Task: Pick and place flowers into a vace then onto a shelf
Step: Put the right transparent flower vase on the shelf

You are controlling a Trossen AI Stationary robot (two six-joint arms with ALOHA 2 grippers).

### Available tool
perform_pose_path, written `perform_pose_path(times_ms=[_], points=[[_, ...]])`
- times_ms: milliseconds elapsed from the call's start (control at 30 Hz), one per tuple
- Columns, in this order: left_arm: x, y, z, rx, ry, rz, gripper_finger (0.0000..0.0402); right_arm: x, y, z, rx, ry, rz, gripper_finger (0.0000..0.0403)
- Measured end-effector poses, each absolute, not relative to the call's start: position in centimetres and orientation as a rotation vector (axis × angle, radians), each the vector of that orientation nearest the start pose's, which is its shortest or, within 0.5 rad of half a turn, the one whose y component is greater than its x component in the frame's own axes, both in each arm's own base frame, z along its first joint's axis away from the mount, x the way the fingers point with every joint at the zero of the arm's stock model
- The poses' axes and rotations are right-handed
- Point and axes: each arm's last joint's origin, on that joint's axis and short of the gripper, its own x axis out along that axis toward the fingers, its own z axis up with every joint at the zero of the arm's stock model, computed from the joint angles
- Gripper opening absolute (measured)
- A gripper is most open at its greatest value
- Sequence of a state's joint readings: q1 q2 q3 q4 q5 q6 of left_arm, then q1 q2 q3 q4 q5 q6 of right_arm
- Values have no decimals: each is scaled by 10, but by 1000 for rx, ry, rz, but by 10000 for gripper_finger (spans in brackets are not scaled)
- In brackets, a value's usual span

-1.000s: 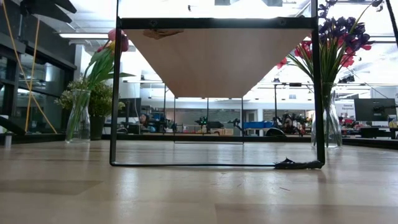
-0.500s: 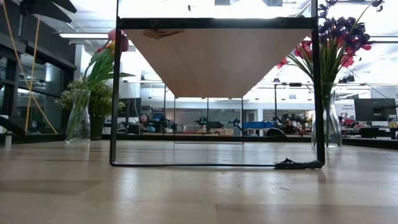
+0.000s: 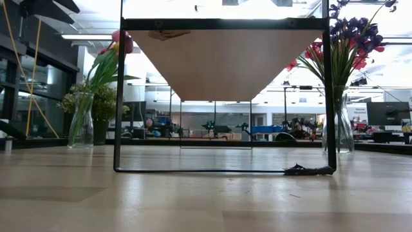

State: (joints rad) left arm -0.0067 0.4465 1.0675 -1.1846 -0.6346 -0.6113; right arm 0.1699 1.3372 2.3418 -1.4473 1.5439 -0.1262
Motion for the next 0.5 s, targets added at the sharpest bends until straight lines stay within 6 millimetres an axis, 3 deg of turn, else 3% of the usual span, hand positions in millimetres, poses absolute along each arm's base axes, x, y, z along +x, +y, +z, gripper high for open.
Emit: perform_pose_path(times_ms=[300,500], points=[[23,17,360,-397,336,750,248,55,-19,551,-294,357,-1133,243],[23,17,360,-429,325,755,248,30,-23,513,-187,398,-1030,243]])
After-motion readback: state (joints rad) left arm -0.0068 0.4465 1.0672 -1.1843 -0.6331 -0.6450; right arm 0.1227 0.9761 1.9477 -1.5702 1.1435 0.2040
